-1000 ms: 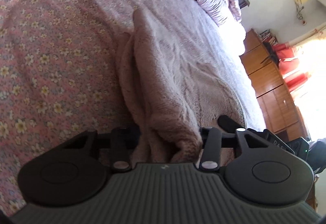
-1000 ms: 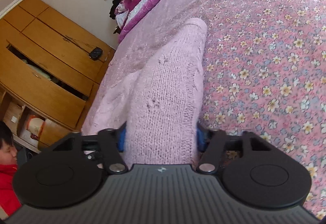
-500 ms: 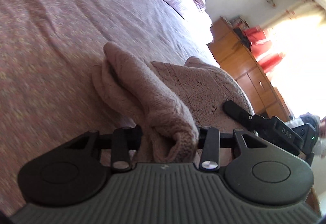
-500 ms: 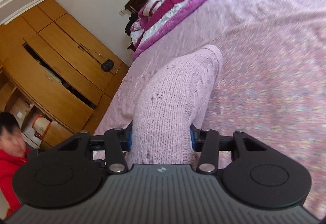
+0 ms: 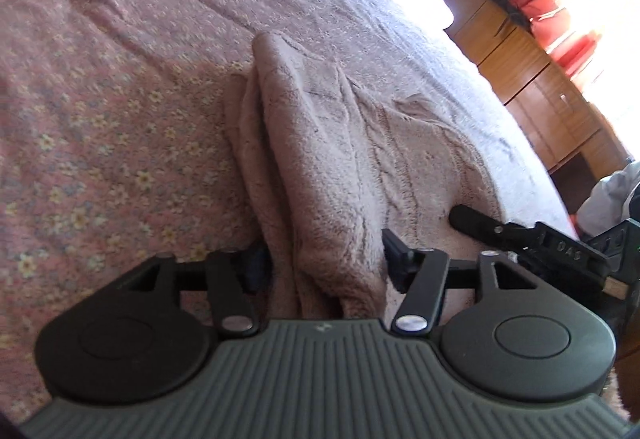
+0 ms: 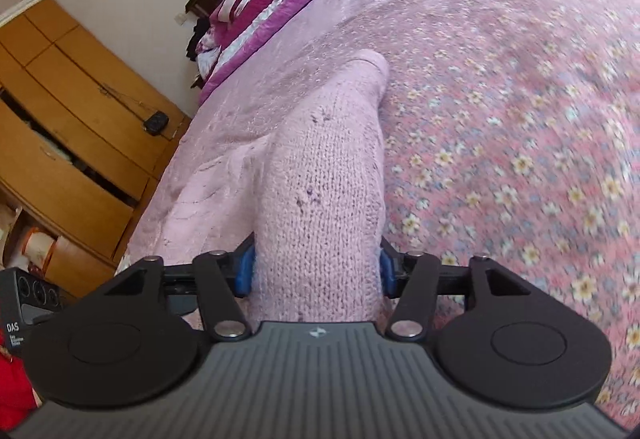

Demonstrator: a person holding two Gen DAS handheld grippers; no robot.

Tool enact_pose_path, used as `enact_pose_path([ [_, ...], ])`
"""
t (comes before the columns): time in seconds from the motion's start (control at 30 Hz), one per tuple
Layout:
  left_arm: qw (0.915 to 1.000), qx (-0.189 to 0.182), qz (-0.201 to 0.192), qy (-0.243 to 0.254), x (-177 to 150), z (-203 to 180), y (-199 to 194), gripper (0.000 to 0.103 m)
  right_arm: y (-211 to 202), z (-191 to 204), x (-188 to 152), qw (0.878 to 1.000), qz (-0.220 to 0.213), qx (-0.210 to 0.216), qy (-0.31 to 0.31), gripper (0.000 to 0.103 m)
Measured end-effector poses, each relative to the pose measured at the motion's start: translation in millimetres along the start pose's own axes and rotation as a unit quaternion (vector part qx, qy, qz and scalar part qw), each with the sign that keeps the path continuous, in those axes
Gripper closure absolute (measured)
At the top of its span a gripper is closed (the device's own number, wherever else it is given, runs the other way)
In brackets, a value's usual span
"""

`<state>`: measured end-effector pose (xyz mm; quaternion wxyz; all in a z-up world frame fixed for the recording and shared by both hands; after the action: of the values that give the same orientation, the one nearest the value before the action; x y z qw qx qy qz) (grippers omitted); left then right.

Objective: Fold small clothes

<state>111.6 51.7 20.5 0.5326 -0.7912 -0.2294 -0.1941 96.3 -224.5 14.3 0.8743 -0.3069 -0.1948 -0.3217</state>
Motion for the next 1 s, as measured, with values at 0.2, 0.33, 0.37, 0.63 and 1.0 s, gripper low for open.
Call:
enact_pose_path([
  [0.2, 0.9987, 0.045, -0.018, 0.017, -5.9, 4.0, -22.5, 0.032, -16.3, 17.0, -7.4, 0.998, -0.011, -0.032, -0.055, 0.034],
  [0.33, 0.9962, 0.081, -0.022, 0.024, -14.1, 1.5, -38.8, 0.031, -32.4, 31.7, -17.1, 0.992, -0.026, -0.061, -0.109, 0.031],
  [0.37, 0.9952, 0.091, -0.024, 0.027, -16.6, -0.9, -42.3, 0.03, -37.7, 35.8, -20.0, 0.99, -0.029, -0.068, -0.124, 0.03],
  [0.63, 0.9826, 0.163, -0.06, 0.066, -54.1, -15.1, -65.3, 0.015, -66.4, 51.7, -58.0, 0.974, -0.027, -0.115, -0.195, 0.018],
  [1.0, 0.9759, 0.192, -0.057, 0.087, -88.8, -48.0, -43.1, 0.015, -54.1, 41.6, -105.9, 0.968, 0.023, -0.161, -0.189, 0.017],
])
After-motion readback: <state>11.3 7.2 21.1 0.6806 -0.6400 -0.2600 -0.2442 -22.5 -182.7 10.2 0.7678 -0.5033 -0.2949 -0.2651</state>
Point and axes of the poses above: each gripper's, at about its wrist camera, not at the fingertips, and y roughly the way its jaws point, z to its left, x to its top, the point moved 3 cm from there along y, roughly the way its jaws point, and after that the axes turned 10 degrees about x, right-handed, at the moved point
